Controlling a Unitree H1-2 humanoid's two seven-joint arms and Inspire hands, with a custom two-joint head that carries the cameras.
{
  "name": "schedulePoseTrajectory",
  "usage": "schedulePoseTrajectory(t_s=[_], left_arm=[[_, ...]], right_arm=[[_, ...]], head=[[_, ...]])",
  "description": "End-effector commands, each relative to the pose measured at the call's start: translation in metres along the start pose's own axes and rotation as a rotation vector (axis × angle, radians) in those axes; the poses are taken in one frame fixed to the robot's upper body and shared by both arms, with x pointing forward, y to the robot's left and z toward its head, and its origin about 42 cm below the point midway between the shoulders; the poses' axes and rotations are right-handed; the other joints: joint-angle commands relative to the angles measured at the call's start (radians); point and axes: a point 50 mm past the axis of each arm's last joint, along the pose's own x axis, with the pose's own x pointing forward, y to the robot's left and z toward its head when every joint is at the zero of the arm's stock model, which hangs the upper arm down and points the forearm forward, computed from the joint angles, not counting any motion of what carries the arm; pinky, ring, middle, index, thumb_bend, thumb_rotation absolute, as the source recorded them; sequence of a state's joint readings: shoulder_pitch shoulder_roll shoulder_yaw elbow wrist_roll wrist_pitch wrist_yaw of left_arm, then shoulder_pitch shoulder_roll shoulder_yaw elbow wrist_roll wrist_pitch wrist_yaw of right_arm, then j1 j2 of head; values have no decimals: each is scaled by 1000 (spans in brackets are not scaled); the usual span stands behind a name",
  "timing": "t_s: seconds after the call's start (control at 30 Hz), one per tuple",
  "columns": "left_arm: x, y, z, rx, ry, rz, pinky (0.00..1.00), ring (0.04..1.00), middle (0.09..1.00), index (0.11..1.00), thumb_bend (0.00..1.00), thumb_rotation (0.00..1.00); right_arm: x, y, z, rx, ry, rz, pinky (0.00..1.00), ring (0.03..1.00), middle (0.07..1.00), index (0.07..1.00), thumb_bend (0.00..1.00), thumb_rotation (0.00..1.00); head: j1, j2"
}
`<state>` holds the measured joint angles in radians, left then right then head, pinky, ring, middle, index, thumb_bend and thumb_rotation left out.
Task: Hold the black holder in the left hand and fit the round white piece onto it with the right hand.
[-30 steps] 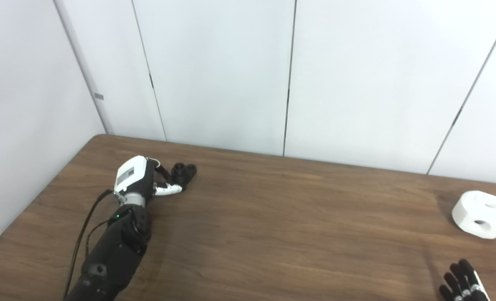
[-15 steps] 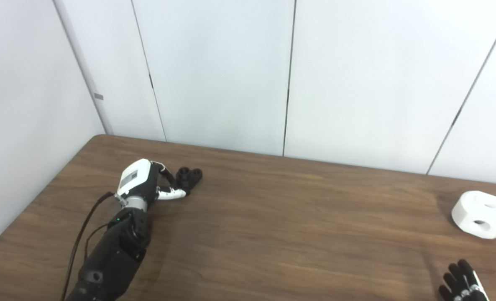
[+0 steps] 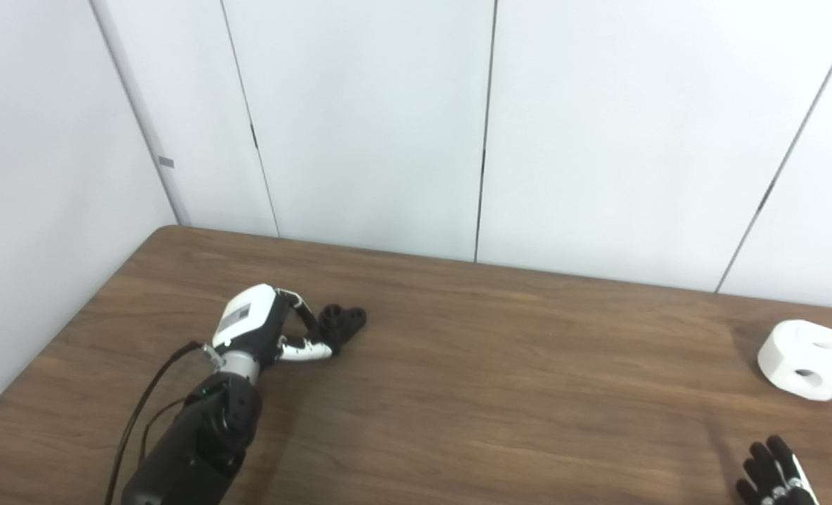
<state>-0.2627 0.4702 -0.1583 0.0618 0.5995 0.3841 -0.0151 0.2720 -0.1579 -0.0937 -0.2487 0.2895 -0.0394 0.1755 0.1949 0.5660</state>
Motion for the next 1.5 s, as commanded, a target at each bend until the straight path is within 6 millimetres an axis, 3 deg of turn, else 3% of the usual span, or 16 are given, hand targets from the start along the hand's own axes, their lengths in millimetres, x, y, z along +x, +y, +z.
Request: schedulePoseTrajectory(t_s=[0.0,0.13,0.33,0.53,0.63,0.83,0.97,1.17,1.47], left_arm=[[-6,-1,15,3,-72,-28,843,884,794,484,516,57],[-22,-9,23,-3,-139,-60,878,881,790,483,516,55],[-48,-18,35,0,-224,-122,913,882,787,485,514,55],[-70,-21,53,-4,-303,-175,827,890,811,486,515,55],[-79,-22,60,-7,-346,-198,854,878,797,486,515,56],[-94,-27,74,-22,-411,-255,922,887,788,486,515,57],[-103,-33,83,-23,-432,-303,862,892,802,487,515,58],[-118,-53,91,-17,-505,-347,941,890,791,486,516,59],[-137,-77,102,24,-525,-394,969,888,800,488,515,64]], right_arm=[[-3,4,0,10,9,-1,1000,1000,984,1000,611,964],[-2,6,0,-1,-4,0,1000,1000,971,1000,589,959],[-1,12,1,5,-6,-9,1000,999,959,1000,634,910],[1,23,6,5,-3,-11,1000,1000,960,1000,601,919],[3,28,10,-1,-2,-13,1000,1000,960,1000,585,938],[6,35,16,8,0,-16,1000,1000,963,1000,591,934],[7,38,19,7,-7,-12,1000,1000,960,1000,585,940],[9,42,24,9,-1,-15,1000,1000,955,1000,595,933],[10,44,26,-6,-6,-9,1000,1000,963,1000,584,948]], head=[[-1,3],[-56,24],[-119,57],[-160,101],[-180,127],[-195,156],[-203,175],[-214,194],[-231,208]])
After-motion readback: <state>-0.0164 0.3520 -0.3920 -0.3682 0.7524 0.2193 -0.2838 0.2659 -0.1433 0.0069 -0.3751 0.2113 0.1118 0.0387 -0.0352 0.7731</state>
